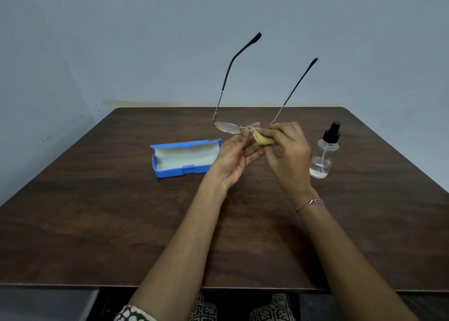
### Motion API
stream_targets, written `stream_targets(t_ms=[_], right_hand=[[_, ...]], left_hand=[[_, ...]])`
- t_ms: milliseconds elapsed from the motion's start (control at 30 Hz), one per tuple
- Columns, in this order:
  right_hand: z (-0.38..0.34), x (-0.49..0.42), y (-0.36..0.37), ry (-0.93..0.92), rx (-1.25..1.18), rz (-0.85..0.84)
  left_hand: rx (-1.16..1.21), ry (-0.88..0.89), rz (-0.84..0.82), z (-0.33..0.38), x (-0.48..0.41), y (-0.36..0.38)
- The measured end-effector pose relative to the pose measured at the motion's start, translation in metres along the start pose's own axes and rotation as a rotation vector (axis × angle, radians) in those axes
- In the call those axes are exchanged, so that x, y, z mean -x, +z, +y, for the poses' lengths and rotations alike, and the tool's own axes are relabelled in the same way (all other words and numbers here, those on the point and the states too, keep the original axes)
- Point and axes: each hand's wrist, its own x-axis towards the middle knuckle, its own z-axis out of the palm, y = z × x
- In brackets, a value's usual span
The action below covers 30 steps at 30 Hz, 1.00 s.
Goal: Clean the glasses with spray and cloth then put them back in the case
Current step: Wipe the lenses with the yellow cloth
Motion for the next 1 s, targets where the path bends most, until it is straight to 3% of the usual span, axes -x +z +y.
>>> stream_targets(t_ms=[200, 433, 1000], right_hand=[[0.000, 0.003, 0.003, 0.029, -0.051, -0.034], [0.000, 0.004, 0.007, -0.048, -0.123, -0.190], [0.003, 0.002, 0.004, -0.043, -0.092, -0.207]], left_hand=[[0.015, 0.029, -0.014, 0.003, 0.003, 0.002], [0.093, 0.106, 0.014, 0.005, -0.003, -0.010], [0.039, 0.145, -0.042, 0.008, -0.001, -0.011]])
